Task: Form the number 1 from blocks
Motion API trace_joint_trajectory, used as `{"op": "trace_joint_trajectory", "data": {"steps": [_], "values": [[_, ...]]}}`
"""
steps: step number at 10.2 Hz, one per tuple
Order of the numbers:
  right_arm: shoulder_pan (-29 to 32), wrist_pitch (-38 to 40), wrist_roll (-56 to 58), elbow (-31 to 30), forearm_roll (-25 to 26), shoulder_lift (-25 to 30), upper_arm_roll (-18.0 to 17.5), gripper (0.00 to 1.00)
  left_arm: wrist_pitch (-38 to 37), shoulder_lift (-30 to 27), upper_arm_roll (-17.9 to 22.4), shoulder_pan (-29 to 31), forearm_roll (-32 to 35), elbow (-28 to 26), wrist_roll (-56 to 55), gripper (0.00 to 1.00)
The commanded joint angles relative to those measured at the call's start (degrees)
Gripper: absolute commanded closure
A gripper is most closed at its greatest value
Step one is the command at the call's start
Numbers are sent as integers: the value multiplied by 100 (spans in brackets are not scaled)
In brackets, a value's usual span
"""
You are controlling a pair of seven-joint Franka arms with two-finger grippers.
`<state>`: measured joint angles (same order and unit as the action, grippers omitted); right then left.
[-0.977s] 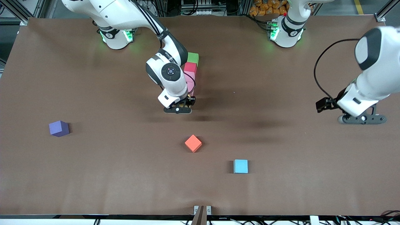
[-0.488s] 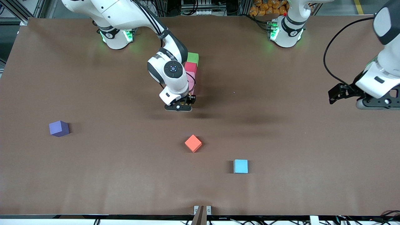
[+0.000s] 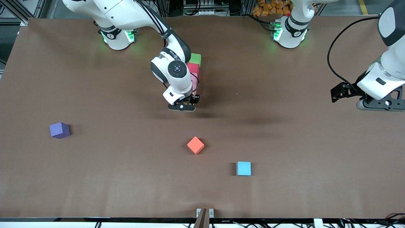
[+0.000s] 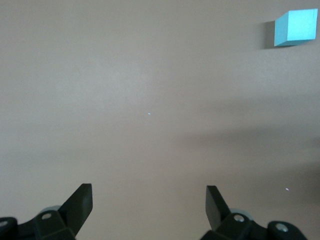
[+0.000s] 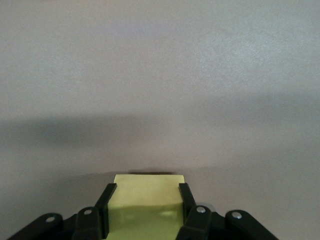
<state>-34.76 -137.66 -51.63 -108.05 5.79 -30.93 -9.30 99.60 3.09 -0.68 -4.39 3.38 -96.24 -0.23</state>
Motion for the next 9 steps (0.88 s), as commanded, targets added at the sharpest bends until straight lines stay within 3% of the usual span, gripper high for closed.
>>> {"op": "trace_joint_trajectory", "data": {"steps": [1,2,3,6,9], "values": [[22,-181,-198,-67,247,-88,-46,89,-405,60,15,-9,-39,386,164,0],[22,-182,-207,-67,291,-115,-46,57,-554,51,15,-18,-30,431,164,0],[22,-190,-216,-58,300,-115,-46,1,-581,34,6,-27,-39,475,164,0],[222,-191,-24,-14,300,68,-55,0,-1169,77,-11,-132,-65,931,173,0],[522,10,215,317,256,193,-72,0,-1232,78,-20,-159,-48,950,164,0]]}}
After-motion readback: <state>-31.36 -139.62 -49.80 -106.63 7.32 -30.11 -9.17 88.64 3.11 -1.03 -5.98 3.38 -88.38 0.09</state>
